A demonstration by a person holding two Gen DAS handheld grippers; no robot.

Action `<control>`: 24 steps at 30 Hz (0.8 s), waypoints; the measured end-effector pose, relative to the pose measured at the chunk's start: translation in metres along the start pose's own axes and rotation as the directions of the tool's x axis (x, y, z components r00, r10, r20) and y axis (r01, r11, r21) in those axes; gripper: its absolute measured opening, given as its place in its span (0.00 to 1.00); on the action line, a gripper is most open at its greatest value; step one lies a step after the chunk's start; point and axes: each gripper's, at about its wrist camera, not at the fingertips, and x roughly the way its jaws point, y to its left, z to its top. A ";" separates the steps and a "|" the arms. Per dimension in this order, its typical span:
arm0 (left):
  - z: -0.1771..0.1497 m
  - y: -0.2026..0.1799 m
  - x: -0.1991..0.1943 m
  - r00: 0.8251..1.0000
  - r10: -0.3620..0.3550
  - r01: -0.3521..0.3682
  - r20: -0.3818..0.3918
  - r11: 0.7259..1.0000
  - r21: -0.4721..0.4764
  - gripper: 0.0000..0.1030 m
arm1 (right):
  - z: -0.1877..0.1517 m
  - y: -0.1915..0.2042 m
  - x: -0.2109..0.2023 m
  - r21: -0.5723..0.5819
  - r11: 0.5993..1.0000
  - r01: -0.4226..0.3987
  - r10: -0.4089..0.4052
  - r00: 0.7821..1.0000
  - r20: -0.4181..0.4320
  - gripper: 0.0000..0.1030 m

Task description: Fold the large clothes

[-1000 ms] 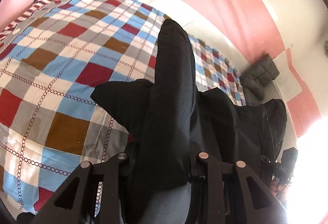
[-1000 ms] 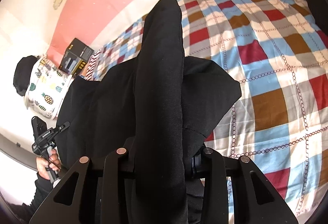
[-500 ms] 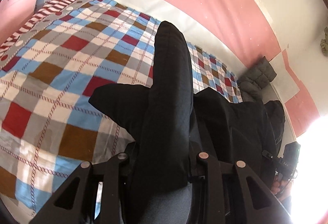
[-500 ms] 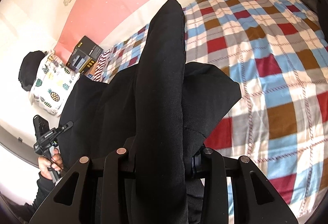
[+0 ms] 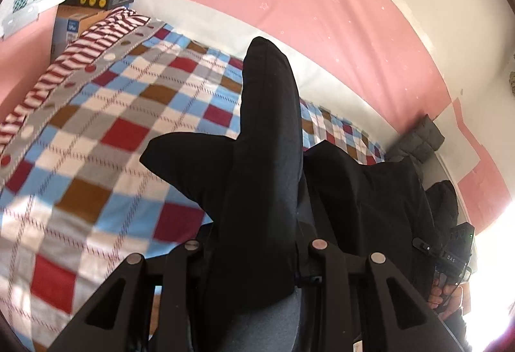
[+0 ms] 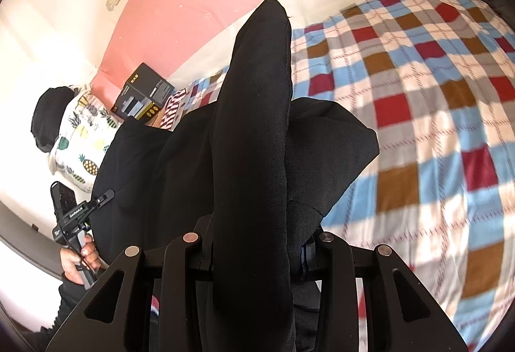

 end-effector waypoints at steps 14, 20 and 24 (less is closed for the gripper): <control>0.088 0.060 0.090 0.998 0.070 -0.070 0.000 0.997 0.024 0.31 | 0.082 -0.014 0.122 0.022 0.999 -0.026 0.027 0.999 -0.042 0.34; 0.077 0.125 0.141 0.983 0.173 -0.176 -0.063 0.983 -0.054 0.36 | 0.075 -0.064 0.172 0.113 0.992 0.059 -0.046 0.992 -0.118 0.46; 0.060 0.157 0.157 0.978 0.184 -0.194 -0.098 0.976 -0.099 0.54 | 0.059 -0.091 0.172 0.162 0.983 0.090 -0.068 0.989 -0.132 0.63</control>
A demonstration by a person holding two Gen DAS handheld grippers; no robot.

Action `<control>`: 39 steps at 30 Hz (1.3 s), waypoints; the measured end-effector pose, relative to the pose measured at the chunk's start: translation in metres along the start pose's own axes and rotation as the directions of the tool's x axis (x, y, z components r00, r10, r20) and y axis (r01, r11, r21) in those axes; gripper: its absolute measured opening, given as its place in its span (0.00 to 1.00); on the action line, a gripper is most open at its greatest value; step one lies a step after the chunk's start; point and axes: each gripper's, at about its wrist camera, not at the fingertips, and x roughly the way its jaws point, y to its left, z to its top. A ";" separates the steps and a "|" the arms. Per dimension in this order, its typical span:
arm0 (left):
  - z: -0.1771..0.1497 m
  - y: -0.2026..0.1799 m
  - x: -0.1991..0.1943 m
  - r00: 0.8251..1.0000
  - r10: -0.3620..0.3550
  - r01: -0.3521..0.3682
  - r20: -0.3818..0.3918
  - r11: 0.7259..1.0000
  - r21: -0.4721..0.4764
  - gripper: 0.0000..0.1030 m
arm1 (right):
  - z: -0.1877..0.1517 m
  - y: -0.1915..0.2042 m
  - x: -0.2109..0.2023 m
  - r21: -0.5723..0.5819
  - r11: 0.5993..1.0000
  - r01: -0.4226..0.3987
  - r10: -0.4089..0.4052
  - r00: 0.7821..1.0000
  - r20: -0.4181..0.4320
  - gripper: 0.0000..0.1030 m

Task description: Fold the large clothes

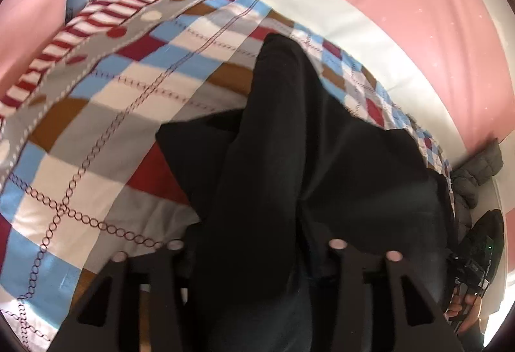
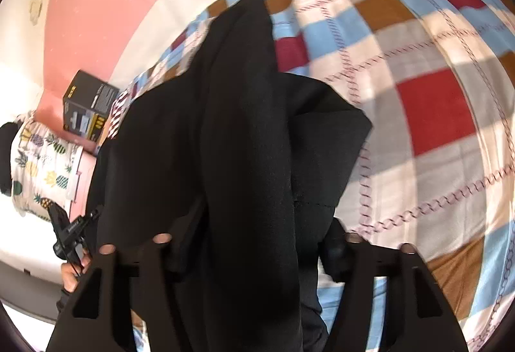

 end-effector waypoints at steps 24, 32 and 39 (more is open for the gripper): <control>-0.052 -0.038 -0.016 0.978 0.126 -0.161 0.166 0.963 0.215 0.56 | -0.038 0.057 0.010 -0.306 0.842 0.444 -0.394 0.894 0.213 0.41; -0.050 -0.044 -0.017 0.971 0.176 -0.208 0.163 0.956 0.206 0.53 | -0.029 0.056 0.008 -0.281 0.839 0.466 -0.427 0.884 0.189 0.40; -0.094 -0.065 -0.078 0.976 0.083 -0.130 0.201 0.963 0.237 0.50 | -0.074 0.083 -0.044 -0.289 0.885 0.365 -0.306 0.924 0.230 0.42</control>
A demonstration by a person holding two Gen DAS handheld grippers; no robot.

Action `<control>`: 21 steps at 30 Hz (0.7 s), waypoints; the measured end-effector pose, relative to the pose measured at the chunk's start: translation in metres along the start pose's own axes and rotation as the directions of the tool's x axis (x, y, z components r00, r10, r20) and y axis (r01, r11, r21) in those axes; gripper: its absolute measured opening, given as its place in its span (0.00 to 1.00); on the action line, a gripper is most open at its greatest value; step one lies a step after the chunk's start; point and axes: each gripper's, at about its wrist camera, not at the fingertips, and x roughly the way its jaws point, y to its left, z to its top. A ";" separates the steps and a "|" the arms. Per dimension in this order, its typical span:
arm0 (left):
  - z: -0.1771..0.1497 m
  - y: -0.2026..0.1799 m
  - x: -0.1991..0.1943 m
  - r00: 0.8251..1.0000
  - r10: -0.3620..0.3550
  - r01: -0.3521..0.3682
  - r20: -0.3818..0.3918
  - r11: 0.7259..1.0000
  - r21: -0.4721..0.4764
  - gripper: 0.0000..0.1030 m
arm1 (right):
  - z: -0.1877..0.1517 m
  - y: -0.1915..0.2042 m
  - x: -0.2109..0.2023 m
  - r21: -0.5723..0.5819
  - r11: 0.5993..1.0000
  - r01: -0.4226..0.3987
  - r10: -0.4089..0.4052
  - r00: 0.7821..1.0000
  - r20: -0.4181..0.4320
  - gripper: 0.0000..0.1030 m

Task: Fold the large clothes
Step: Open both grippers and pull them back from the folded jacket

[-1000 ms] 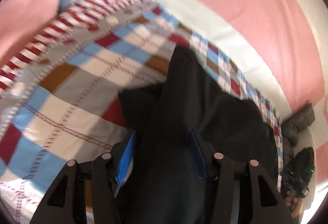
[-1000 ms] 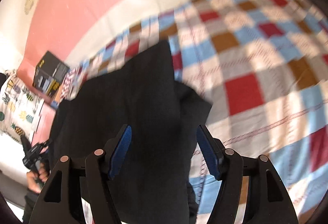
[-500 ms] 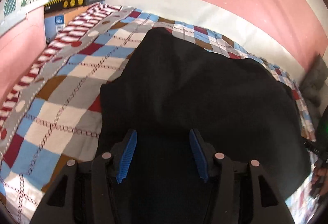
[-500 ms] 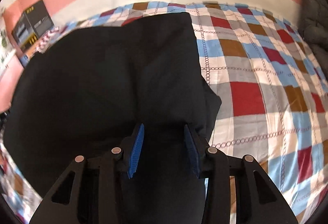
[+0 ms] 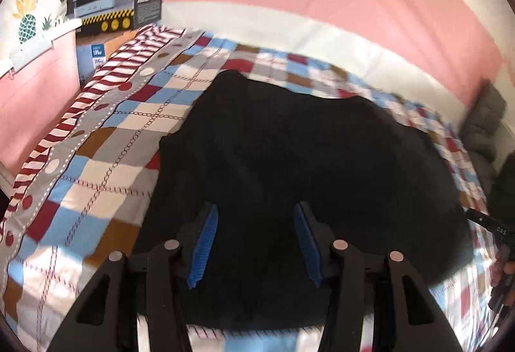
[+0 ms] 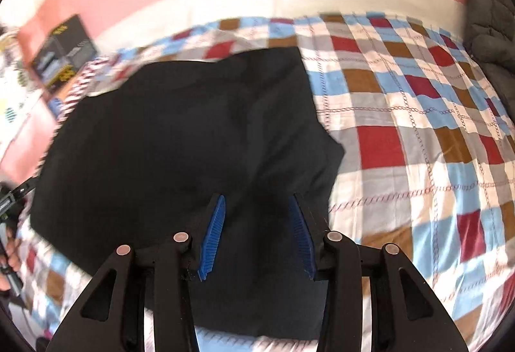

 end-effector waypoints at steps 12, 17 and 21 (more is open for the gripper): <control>-0.047 -0.031 0.020 0.987 0.052 -0.046 -0.151 0.998 0.043 0.51 | -0.050 0.004 0.002 -0.040 0.996 0.080 -0.082 0.995 -0.063 0.45; -0.055 -0.048 -0.017 0.989 0.020 -0.011 -0.146 0.998 0.064 0.51 | -0.058 0.014 -0.031 -0.026 0.999 0.031 -0.033 0.997 -0.064 0.45; -0.075 -0.066 -0.059 0.993 0.007 0.002 -0.118 0.997 0.081 0.53 | -0.076 0.028 -0.070 -0.050 0.999 0.003 -0.004 1.000 -0.017 0.45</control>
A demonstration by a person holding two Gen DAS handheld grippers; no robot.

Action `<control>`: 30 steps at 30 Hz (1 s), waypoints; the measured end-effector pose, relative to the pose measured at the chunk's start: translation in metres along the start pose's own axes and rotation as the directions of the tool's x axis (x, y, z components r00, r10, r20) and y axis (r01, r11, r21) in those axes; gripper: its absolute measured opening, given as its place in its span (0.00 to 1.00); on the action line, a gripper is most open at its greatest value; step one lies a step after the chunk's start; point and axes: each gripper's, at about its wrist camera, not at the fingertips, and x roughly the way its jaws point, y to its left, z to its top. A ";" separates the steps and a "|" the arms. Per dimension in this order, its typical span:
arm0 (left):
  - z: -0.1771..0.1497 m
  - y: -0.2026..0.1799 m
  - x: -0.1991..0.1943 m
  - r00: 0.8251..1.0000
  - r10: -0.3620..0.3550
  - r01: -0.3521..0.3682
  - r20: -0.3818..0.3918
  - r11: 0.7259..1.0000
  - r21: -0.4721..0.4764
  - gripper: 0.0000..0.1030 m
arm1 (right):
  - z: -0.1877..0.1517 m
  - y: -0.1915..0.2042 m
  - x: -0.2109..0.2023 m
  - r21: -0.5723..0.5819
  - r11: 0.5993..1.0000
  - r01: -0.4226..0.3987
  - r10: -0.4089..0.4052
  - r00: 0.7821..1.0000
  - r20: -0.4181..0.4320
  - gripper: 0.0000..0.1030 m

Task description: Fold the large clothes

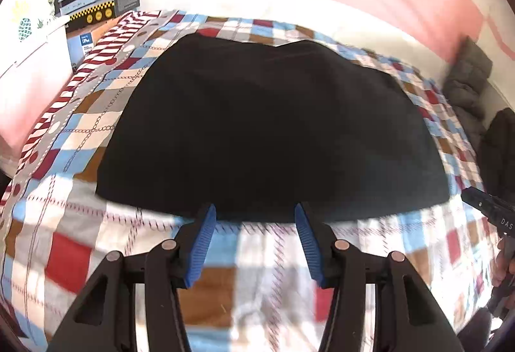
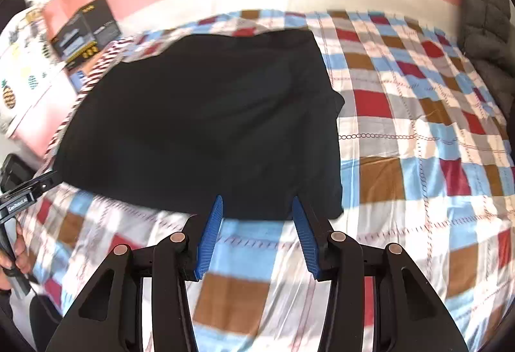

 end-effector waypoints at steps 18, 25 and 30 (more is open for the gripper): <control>-0.087 -0.068 -0.141 0.997 -0.015 0.016 0.070 1.000 -0.009 0.55 | -0.090 0.055 -0.144 -0.082 0.996 -0.029 0.041 0.989 0.144 0.51; -0.103 -0.082 -0.161 0.997 0.014 -0.018 0.076 0.999 0.041 0.58 | -0.108 0.067 -0.166 -0.111 0.994 -0.020 0.038 0.986 0.164 0.51; -0.108 -0.082 -0.153 0.998 0.040 -0.042 0.049 0.998 0.050 0.58 | -0.113 0.069 -0.161 -0.115 0.993 0.004 0.013 0.989 0.149 0.51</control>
